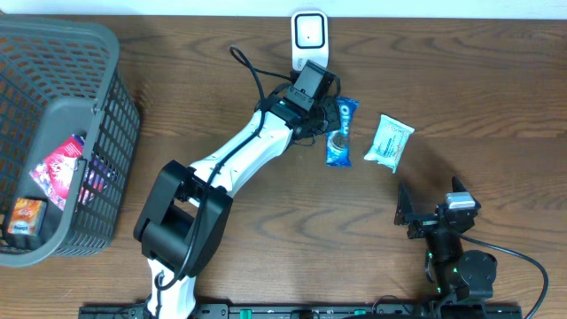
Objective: Scan the item barcode
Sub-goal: 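Carry the Oreo pack with the left gripper beside the green pack, then reach the left gripper into the basket and grasp the red snack bag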
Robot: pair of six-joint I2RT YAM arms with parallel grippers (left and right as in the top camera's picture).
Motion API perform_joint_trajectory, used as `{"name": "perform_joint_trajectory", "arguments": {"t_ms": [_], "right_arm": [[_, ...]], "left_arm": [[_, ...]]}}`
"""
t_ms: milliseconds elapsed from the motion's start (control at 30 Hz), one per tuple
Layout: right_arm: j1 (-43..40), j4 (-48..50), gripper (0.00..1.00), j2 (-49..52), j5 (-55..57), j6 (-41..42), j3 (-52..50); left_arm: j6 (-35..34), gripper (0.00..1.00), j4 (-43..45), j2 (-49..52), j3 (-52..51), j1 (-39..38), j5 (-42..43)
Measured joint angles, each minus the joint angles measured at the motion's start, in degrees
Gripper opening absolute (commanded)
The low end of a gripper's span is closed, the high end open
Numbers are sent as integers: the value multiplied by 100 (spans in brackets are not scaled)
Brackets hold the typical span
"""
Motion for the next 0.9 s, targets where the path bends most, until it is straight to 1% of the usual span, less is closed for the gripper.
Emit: {"name": "perform_joint_trajectory", "arguments": {"t_ms": [167,300,400,500,667,800,833,900], "right_arm": [[0,-2,99,0,0,0,0],[0,-2,99,0,0,0,0],[0,0,99,0,0,0,0],[0,0,99,0,-2,0,0],[0,-2,99,0,0,0,0],[0,-2,99,0,-2,0,0],[0,0,99,0,-2,0,0],[0,0,99,0,0,0,0]], "left_arm": [[120,42,0,-4,0,15,50],[557,42,-31,-190,0,155,271],[957,43,-50,-713,0,422,352],[1370,43,-146,-1563,2,859,367],[1775,43,-385,-3005,50,2096,389],[1897,44,-544,-3856,68,3510,343],[1919,51,-562,-4017,70,3893,352],[1976,61,-693,-4262,70,4599,361]]}}
